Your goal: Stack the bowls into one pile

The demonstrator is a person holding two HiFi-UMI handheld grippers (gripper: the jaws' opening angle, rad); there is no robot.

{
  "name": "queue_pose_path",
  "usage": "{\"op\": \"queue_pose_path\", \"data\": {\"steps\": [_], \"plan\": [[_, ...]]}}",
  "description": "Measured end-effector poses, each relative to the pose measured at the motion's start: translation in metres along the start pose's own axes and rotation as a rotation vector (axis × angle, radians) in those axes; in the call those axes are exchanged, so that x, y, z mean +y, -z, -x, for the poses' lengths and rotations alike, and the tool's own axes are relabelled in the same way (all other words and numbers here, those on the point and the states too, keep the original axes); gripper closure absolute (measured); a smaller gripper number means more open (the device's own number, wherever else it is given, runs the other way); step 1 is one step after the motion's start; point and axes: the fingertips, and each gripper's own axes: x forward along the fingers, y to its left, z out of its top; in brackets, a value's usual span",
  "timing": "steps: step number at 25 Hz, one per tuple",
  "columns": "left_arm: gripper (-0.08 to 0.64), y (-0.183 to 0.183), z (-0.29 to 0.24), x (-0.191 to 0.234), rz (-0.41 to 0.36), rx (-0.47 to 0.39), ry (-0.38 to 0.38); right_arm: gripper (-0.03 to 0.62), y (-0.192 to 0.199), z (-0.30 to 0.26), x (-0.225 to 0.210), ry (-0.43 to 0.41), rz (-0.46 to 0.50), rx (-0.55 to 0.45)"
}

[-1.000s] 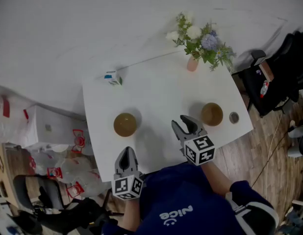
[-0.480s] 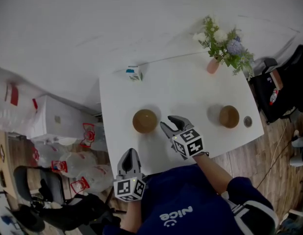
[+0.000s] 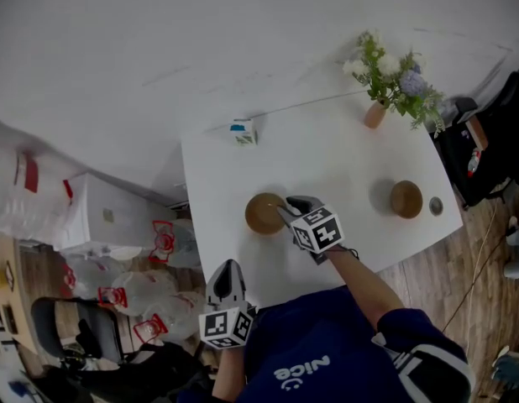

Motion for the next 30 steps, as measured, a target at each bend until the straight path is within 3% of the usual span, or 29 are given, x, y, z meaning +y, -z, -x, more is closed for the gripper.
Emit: {"op": "queue_pose_path", "data": {"steps": [7,11,17,30], "plan": [[0.541,0.003,-0.002,0.015,-0.004,0.024,0.018,0.466,0.008,-0.023,-0.008,0.032,-0.032,0.053],[0.541,0.003,-0.004,0.023,-0.003,0.027,0.020,0.536,0.010,-0.027,-0.010,0.043,-0.061,0.070],[0.541,0.007,-0.008,0.023,0.005,0.044,0.027,0.552,0.010,-0.030,-0.008,0.043,-0.073,0.085],[0.541,0.005,-0.014,0.015,-0.006,0.045,0.069,0.557,-0.011,0.001,0.010,-0.006,-0.071,0.015]]}}
